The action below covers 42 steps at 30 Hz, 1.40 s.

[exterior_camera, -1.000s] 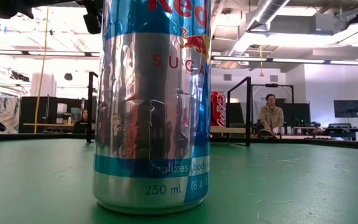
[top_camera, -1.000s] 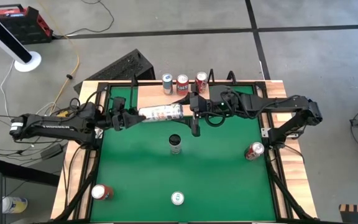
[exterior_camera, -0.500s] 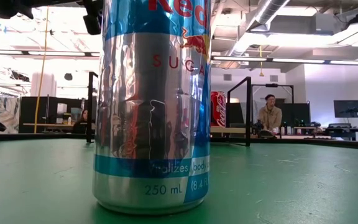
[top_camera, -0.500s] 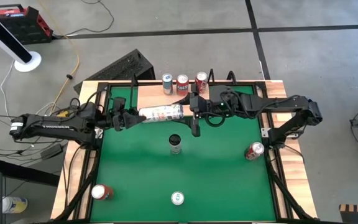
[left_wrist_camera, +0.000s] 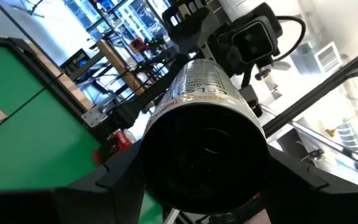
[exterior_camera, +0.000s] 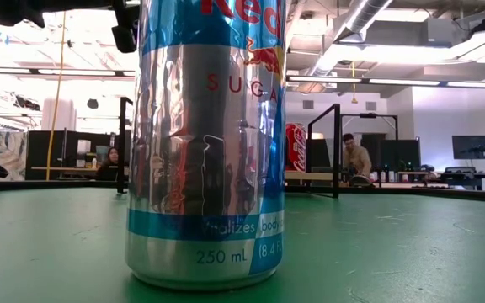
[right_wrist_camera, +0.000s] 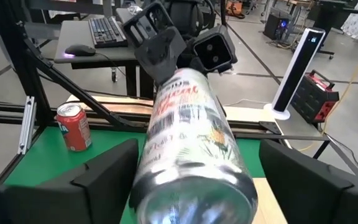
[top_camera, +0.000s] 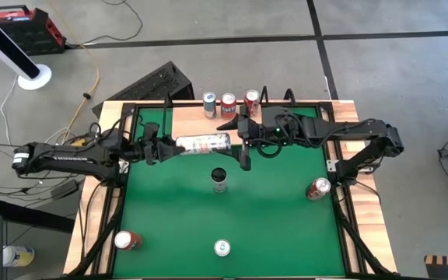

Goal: Place canned beverage on shelf
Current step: Put the top white soda can on the shelf

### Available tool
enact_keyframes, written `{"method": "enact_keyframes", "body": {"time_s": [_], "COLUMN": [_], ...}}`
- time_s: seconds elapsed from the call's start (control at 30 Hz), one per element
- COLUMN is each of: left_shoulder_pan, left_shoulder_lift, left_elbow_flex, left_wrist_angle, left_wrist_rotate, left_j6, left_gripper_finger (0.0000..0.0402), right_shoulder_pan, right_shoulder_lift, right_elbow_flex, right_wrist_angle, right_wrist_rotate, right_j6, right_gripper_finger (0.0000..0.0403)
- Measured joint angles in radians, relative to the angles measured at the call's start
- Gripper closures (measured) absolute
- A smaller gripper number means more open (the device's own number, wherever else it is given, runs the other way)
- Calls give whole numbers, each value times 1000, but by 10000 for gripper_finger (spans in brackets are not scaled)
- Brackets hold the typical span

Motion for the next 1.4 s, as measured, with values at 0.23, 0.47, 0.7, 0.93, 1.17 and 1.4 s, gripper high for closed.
{"method": "enact_keyframes", "body": {"time_s": [0.23, 0.47, 0.7, 0.93, 1.17, 1.4], "left_shoulder_pan": [0, 22, 91, 166, 208, 209], "left_shoulder_lift": [-3, -48, -116, -71, 61, 214], "left_elbow_flex": [0, 0, 40, 353, 698, 928], "left_wrist_angle": [-16, -64, -254, -812, -1221, -1469], "left_wrist_rotate": [0, -3, 28, 51, -10, -94], "left_j6": [0, 7, 26, 297, 544, 671], "left_gripper_finger": [168, 168, 168, 168, 168, 168], "right_shoulder_pan": [0, -6, -19, -28, -28, -27], "right_shoulder_lift": [0, -49, -138, -193, -195, -188], "right_elbow_flex": [0, -1, 0, 0, 0, -1], "right_wrist_angle": [-5, -19, -54, -117, -160, -191], "right_wrist_rotate": [0, 0, 0, 3, 4, 4], "right_j6": [-28, -31, -21, 13, 37, 39], "right_gripper_finger": [9, 8, 11, 12, 12, 12]}}
